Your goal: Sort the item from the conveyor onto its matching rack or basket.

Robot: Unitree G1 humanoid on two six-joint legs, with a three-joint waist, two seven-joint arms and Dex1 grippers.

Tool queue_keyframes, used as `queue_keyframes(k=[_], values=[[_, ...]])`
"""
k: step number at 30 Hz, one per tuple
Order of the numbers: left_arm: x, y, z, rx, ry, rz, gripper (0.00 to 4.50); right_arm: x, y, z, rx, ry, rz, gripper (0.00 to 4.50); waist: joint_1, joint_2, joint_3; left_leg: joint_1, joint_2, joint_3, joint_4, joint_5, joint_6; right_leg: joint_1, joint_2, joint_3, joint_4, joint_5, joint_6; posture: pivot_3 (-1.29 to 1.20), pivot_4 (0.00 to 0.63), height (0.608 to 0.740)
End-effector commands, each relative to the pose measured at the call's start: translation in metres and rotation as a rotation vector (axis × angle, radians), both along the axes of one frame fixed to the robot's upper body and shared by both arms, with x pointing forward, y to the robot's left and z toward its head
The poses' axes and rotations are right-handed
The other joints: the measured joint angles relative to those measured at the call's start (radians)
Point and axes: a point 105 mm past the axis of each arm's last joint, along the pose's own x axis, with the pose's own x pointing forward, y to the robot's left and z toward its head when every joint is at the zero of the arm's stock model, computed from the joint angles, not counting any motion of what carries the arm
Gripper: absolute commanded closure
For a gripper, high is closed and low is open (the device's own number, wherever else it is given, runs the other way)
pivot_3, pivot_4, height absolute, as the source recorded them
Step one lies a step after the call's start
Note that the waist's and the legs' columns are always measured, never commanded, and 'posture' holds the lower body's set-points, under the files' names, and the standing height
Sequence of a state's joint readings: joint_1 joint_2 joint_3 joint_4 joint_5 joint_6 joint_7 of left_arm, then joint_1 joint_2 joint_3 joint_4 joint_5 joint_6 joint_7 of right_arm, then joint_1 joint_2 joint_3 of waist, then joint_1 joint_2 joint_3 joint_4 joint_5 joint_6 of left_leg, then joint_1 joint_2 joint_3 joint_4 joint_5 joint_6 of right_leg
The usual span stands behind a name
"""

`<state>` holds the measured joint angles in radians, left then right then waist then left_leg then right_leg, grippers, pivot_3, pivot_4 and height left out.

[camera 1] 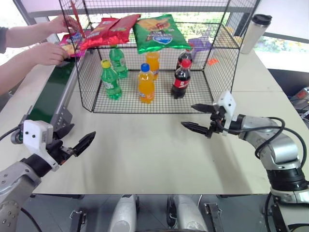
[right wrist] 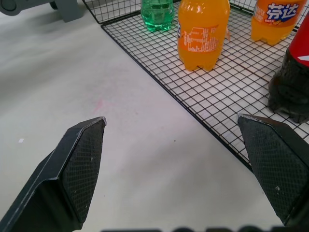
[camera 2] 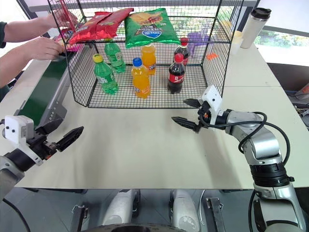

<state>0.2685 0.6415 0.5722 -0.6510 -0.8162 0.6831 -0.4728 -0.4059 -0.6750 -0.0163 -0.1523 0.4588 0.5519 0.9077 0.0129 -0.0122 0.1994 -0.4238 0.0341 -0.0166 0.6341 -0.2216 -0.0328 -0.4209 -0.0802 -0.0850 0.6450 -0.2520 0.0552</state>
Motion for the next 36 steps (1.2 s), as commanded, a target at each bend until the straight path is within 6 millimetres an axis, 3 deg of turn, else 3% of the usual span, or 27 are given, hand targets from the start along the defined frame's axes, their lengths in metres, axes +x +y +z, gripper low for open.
queue_keyframes(k=[1,9,12,15,16,19,22,25,29,36], values=[[-0.001,-0.002,0.007,0.017,-0.041,-0.002,0.06,0.001,0.002,0.011,0.012,-0.052,0.008,0.00,0.000,0.000,0.000,0.000,0.000,0.000,0.000,0.000,0.000,0.000,0.000,0.000,0.000,0.000,0.000,0.00,0.150,0.740],[-0.004,0.007,0.010,0.084,-0.056,0.045,0.06,0.004,0.009,0.017,0.044,-0.053,0.036,0.00,-0.001,0.000,0.000,0.000,0.000,0.001,0.000,0.000,0.000,0.000,0.000,0.001,0.001,0.000,0.000,0.00,0.150,0.740],[-0.006,0.026,0.025,0.188,-0.104,0.111,0.06,0.005,0.018,0.032,0.112,-0.057,0.076,0.00,-0.002,0.000,0.000,0.000,0.000,0.001,0.000,0.000,0.000,-0.001,0.000,0.001,0.001,0.000,0.000,0.00,0.150,0.740],[-0.009,0.055,0.052,0.447,-0.193,0.219,0.06,0.005,0.030,0.050,0.183,-0.063,0.133,0.00,-0.002,0.000,0.000,0.000,0.000,0.001,0.000,0.000,0.000,-0.002,0.001,0.001,0.003,0.000,0.000,0.00,0.150,0.740],[-0.013,0.065,0.057,0.605,-0.197,0.237,0.06,0.005,0.035,0.056,0.201,-0.067,0.158,0.00,-0.002,0.000,0.000,0.000,0.000,0.001,0.000,0.000,0.000,-0.002,0.001,0.001,0.002,0.000,-0.001,0.00,0.150,0.740],[-0.027,0.090,0.060,1.053,-0.153,0.225,0.06,0.005,0.053,0.067,0.220,-0.088,0.238,0.00,-0.007,0.000,-0.001,0.000,0.000,0.005,-0.001,0.000,0.000,-0.004,0.000,0.003,0.002,-0.002,-0.003,0.00,0.150,0.740],[-0.040,0.105,0.061,1.286,-0.130,0.211,0.06,0.008,0.069,0.071,0.216,-0.115,0.286,0.00,-0.007,0.000,-0.001,0.000,0.001,0.008,-0.003,0.000,0.000,-0.006,-0.001,0.006,0.001,-0.002,-0.003,0.00,0.150,0.740],[-0.055,0.118,0.059,1.417,-0.113,0.230,0.06,0.009,0.088,0.076,0.225,-0.150,0.349,0.00,-0.008,0.000,-0.001,0.000,0.001,0.008,-0.003,0.000,0.000,-0.007,-0.001,0.006,0.001,-0.002,-0.003,0.00,0.150,0.740],[-0.072,0.122,0.034,1.483,-0.074,0.217,0.06,0.007,0.113,0.075,0.217,-0.183,0.434,0.00,-0.010,0.000,-0.001,0.000,0.002,0.010,-0.003,0.000,0.000,-0.008,-0.001,0.006,0.001,-0.002,-0.003,0.00,0.150,0.740],[-0.082,0.128,0.006,1.618,-0.100,0.231,0.06,0.007,0.130,0.069,0.214,-0.203,0.483,0.00,-0.006,-0.001,-0.002,0.000,0.002,0.010,-0.002,0.000,0.000,-0.007,0.000,0.006,0.002,-0.001,-0.003,0.00,0.150,0.740]])
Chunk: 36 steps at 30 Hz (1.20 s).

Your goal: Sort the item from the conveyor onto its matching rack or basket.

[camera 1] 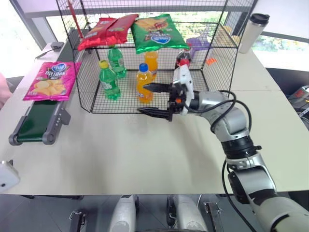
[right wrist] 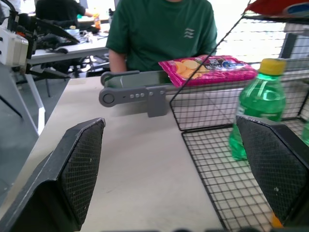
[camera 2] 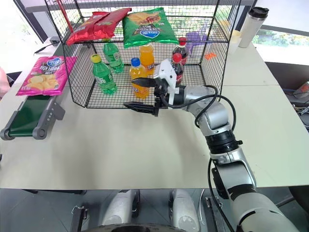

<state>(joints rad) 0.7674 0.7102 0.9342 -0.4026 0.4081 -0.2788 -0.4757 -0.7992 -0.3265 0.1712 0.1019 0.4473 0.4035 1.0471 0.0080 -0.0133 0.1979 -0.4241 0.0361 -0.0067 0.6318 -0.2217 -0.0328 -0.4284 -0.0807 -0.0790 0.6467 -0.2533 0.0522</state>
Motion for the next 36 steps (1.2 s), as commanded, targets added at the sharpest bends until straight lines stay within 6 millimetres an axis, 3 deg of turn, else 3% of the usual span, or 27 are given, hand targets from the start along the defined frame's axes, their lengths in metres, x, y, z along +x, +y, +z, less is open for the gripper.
queue_keyframes(k=[1,26,31,36], values=[[-0.003,0.001,-0.007,0.072,-0.039,-0.007,0.06,-0.001,0.004,0.010,0.020,-0.055,0.018,0.00,-0.001,0.000,0.000,0.000,0.000,0.000,0.000,0.000,0.000,0.000,0.000,0.000,0.000,0.000,0.000,0.00,0.150,0.740],[0.022,-0.013,-0.026,0.097,-0.169,-0.014,0.06,0.012,-0.006,-0.006,-0.025,-0.046,-0.064,0.00,-0.021,-0.001,-0.001,0.001,0.002,0.000,0.000,0.000,0.000,0.000,0.001,0.000,0.002,0.002,0.004,0.00,0.150,0.740],[0.033,-0.013,-0.014,0.152,-0.255,0.003,0.06,0.012,-0.007,-0.008,-0.031,-0.050,-0.078,0.00,-0.021,-0.001,-0.001,0.001,0.002,0.000,0.000,0.000,0.000,0.000,0.001,0.000,0.003,0.003,0.004,0.00,0.150,0.740],[0.039,-0.014,-0.016,0.150,-0.262,0.003,0.06,0.013,-0.009,-0.010,-0.036,-0.050,-0.094,0.00,-0.021,-0.001,-0.001,0.002,0.002,0.001,0.000,0.000,0.000,0.000,0.001,0.000,0.004,0.003,0.004,0.00,0.150,0.740]])
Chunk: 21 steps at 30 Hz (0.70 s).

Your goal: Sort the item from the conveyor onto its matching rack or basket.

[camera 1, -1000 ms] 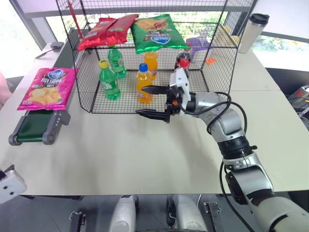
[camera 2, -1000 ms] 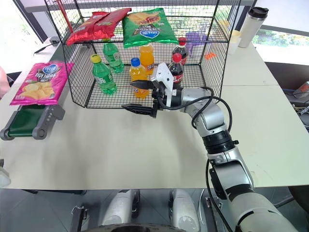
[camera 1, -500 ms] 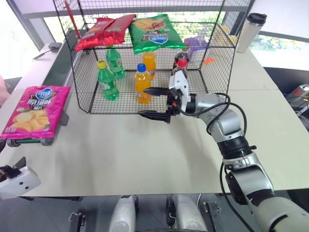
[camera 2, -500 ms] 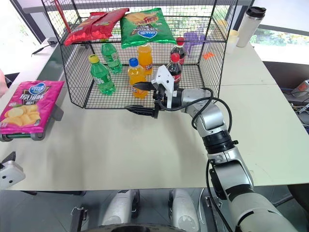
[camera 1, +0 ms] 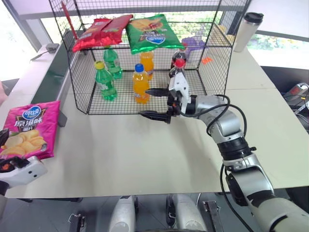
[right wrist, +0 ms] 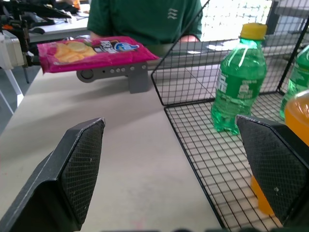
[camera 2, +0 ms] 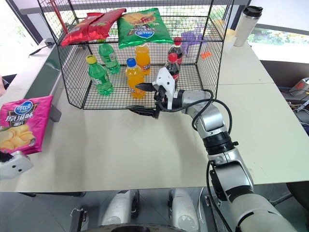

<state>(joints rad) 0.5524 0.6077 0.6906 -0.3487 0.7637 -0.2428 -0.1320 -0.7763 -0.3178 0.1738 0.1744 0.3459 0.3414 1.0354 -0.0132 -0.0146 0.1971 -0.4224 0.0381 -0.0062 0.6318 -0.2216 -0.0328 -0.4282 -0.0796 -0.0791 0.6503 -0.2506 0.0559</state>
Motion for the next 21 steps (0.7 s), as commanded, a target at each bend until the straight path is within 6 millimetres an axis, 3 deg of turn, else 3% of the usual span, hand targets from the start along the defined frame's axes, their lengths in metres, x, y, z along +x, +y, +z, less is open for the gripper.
queue_keyframes(k=[1,4,11,16,21], values=[[0.004,0.000,0.004,0.019,-0.017,0.001,0.30,-0.001,-0.003,0.011,0.022,-0.050,-0.009,0.00,0.000,0.000,0.000,0.000,0.000,0.000,0.000,0.000,0.000,0.000,0.000,0.000,0.000,0.000,0.000,0.00,0.150,0.740],[0.008,-0.003,0.002,0.011,-0.013,-0.013,1.31,0.000,-0.004,0.011,0.023,-0.054,-0.021,0.00,0.000,0.000,0.000,0.001,0.000,0.000,0.000,0.000,0.000,0.000,0.000,0.000,0.001,0.000,0.000,0.00,0.150,0.740],[0.003,-0.001,0.002,0.016,-0.003,0.003,4.37,0.001,-0.007,0.008,0.019,-0.054,-0.040,0.00,0.000,0.000,0.000,0.001,0.000,0.000,0.000,0.000,0.000,0.000,0.000,0.000,0.001,0.000,0.000,0.00,0.150,0.740],[-0.006,0.005,0.018,0.005,-0.030,0.050,4.45,0.003,-0.007,0.006,0.022,-0.047,-0.043,0.00,0.000,0.000,0.000,0.001,0.001,0.000,0.000,0.000,0.000,0.000,0.000,0.000,0.001,0.000,0.000,0.00,0.150,0.740],[-0.007,0.004,0.075,-0.074,-0.027,0.040,4.45,0.008,-0.012,0.004,0.021,-0.040,-0.064,0.00,0.003,-0.003,-0.001,0.001,0.002,0.000,0.001,0.000,0.000,0.000,0.001,-0.001,0.001,0.000,-0.001,0.00,0.150,0.740]])
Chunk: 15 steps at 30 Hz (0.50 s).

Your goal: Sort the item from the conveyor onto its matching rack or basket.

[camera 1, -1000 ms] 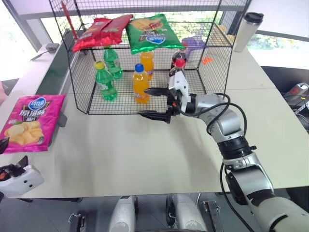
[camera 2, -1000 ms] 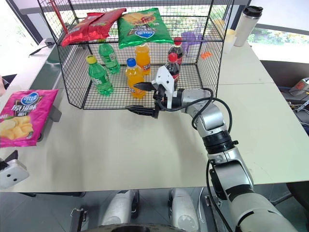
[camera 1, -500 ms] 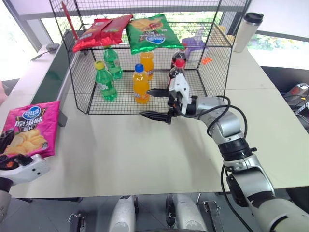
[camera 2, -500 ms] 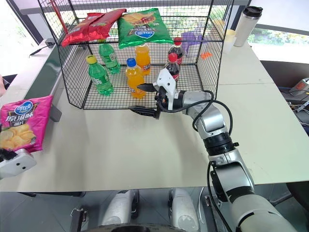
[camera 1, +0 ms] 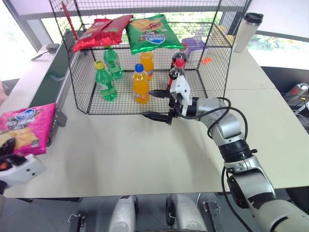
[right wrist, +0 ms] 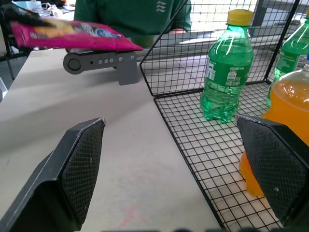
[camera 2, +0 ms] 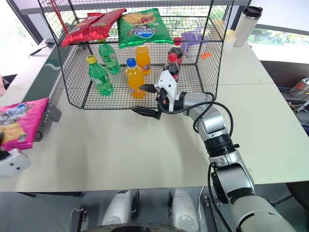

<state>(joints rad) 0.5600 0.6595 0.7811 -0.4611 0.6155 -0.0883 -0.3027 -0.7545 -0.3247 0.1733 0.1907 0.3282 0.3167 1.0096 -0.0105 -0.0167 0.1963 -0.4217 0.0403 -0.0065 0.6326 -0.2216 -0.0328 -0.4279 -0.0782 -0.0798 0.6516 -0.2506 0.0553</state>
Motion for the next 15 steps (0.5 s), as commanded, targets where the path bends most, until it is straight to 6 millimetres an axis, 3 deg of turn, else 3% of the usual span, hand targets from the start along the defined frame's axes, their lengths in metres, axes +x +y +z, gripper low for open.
queue_keyframes(k=[1,9,12,15], values=[[-0.004,-0.004,0.055,-0.021,-0.010,-0.033,4.45,0.005,-0.008,0.014,0.032,-0.043,-0.023,0.00,0.000,-0.001,0.000,0.000,0.000,0.000,0.000,0.000,0.000,0.000,0.000,0.000,0.000,0.000,0.000,0.00,0.150,0.740],[-0.024,0.006,0.150,-0.507,0.054,-0.080,4.45,0.017,-0.043,0.053,0.207,0.014,-0.075,0.00,-0.004,0.001,0.000,0.001,0.001,0.001,0.000,0.000,0.000,0.000,0.002,0.000,-0.001,0.000,-0.001,0.00,0.150,0.740],[-0.024,0.001,0.160,-0.665,0.131,-0.080,4.45,0.014,-0.050,0.056,0.218,0.020,-0.084,0.00,-0.007,0.001,0.000,0.001,0.001,0.001,-0.001,0.000,0.000,0.000,0.003,0.000,-0.001,0.000,-0.001,0.00,0.150,0.740],[-0.017,-0.028,0.169,-0.862,0.261,-0.212,4.45,0.007,-0.060,0.051,0.206,0.037,-0.106,0.00,-0.006,0.002,0.001,0.002,0.001,0.001,-0.002,0.000,0.000,0.000,0.003,0.001,-0.001,0.000,-0.001,0.00,0.150,0.740]])
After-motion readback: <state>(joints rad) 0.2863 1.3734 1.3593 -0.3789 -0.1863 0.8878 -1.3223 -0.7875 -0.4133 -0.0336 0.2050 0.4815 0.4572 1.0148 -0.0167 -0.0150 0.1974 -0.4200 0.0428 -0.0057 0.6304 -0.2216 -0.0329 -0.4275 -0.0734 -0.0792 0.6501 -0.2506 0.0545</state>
